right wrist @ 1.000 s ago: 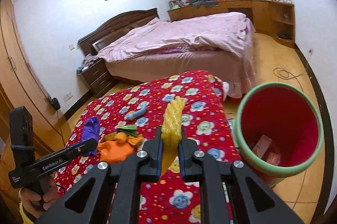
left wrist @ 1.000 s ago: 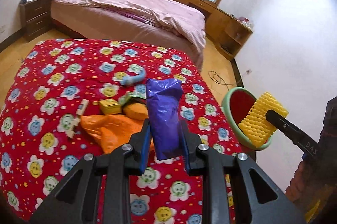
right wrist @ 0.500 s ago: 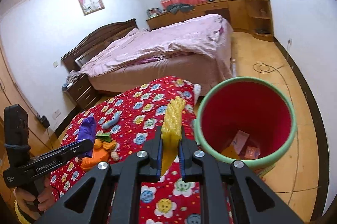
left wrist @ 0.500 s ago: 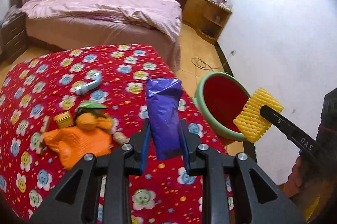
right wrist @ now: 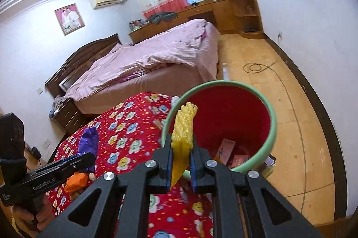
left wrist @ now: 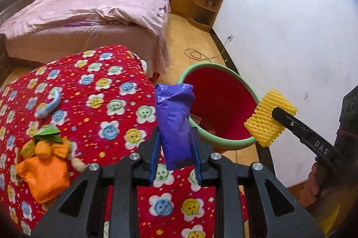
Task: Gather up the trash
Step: 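Carry the foam net in the right tool and purple bag in the left tool over the bin, then open the right tool over the bin while the left tool opens to drop the purple bag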
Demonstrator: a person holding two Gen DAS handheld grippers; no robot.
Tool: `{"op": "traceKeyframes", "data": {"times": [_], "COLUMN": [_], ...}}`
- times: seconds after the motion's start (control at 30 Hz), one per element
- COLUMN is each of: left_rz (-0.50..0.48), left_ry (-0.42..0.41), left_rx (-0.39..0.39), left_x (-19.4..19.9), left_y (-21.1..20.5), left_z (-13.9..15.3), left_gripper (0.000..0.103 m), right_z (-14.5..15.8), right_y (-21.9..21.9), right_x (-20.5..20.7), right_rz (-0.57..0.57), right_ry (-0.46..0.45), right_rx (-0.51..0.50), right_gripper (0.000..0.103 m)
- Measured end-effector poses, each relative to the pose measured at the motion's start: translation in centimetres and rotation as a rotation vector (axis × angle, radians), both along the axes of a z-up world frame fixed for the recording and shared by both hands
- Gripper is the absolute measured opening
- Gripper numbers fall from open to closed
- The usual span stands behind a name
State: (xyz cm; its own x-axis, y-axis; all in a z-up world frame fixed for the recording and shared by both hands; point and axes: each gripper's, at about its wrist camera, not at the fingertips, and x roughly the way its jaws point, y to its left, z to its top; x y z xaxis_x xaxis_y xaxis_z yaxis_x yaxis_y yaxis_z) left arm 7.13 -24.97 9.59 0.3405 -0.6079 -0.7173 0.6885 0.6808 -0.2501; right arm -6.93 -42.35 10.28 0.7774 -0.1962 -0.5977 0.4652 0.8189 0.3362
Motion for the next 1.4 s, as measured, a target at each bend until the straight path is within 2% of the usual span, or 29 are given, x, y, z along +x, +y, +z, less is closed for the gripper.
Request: {"op": "traceKeyframes", "data": {"times": [0.53, 0.73, 0.87, 0.97, 1.03, 1.1, 1.3, 1.37, 1.4], "left_rz": [-0.112, -0.133, -0.13, -0.126, -0.123, -0.112, -0.089, -0.079, -0.076], "left_ry": [0.023, -0.007, -0.012, 0.015, 0.041, 0.053, 0.053, 0.057, 0.059], "left_rx": [0.076, 0.111, 0.125, 0.123, 0.123, 0.122, 0.124, 0.119, 0.115], "left_x": [0.3, 0.5, 0.8, 1.3, 1.7, 1.9, 2.4, 2.5, 2.5], "left_y": [-8.7, -11.3, -12.1, -12.5, -12.6, -12.6, -12.0, -11.6, -11.4], "left_z": [-3.8, -4.8, -5.5, -6.0, -6.4, -6.5, -6.5, -6.4, -6.4], "left_gripper": [0.026, 0.026, 0.026, 0.026, 0.029, 0.037, 0.039, 0.039, 0.039], "right_z": [-3.2, -4.3, -4.8, -5.1, -5.2, -5.3, -5.6, -5.7, -5.7], "right_y": [-5.2, -6.3, -7.0, -7.3, -7.5, -7.6, -7.6, -7.6, -7.6], "right_x": [-0.5, -0.4, -0.3, 0.1, 0.5, 0.9, 1.8, 1.9, 1.9], "right_rz": [-0.055, -0.073, -0.083, -0.082, -0.085, -0.088, -0.09, -0.087, -0.087], "right_ry": [0.025, 0.026, 0.032, 0.041, 0.047, 0.051, 0.058, 0.06, 0.06], "right_rx": [0.058, 0.086, 0.096, 0.096, 0.094, 0.096, 0.102, 0.106, 0.108], "right_gripper": [0.016, 0.017, 0.017, 0.017, 0.017, 0.017, 0.017, 0.024, 0.034]}}
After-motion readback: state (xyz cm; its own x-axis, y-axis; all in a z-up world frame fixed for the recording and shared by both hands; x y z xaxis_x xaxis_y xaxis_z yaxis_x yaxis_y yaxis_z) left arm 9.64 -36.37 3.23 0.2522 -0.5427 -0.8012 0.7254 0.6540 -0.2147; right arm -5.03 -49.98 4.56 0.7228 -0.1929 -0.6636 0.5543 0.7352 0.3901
